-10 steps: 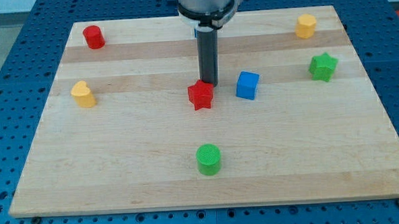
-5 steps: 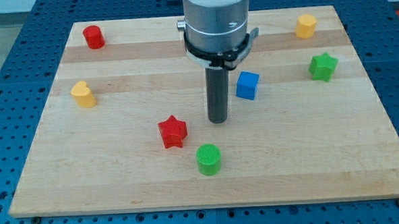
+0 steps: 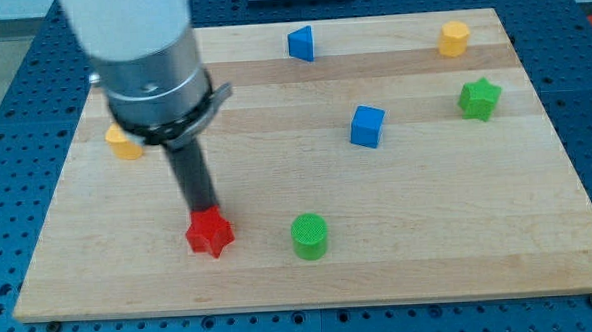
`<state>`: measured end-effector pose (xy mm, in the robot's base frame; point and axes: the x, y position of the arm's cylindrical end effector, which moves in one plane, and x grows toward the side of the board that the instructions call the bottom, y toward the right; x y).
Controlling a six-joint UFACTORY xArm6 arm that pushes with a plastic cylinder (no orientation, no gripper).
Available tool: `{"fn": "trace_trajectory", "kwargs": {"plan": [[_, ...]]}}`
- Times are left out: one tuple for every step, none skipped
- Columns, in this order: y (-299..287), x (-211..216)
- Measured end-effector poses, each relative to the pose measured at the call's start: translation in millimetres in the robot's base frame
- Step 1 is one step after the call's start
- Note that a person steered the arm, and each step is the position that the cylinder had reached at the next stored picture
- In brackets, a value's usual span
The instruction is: Place the red star at the bottom left of the board
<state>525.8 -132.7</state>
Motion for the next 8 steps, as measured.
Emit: {"fn": "trace_trajectory", "kwargs": {"plan": [[3, -2], [58, -31], [77, -10], [56, 15], [30, 33], [7, 45], [-14, 48], [-30, 48]]}}
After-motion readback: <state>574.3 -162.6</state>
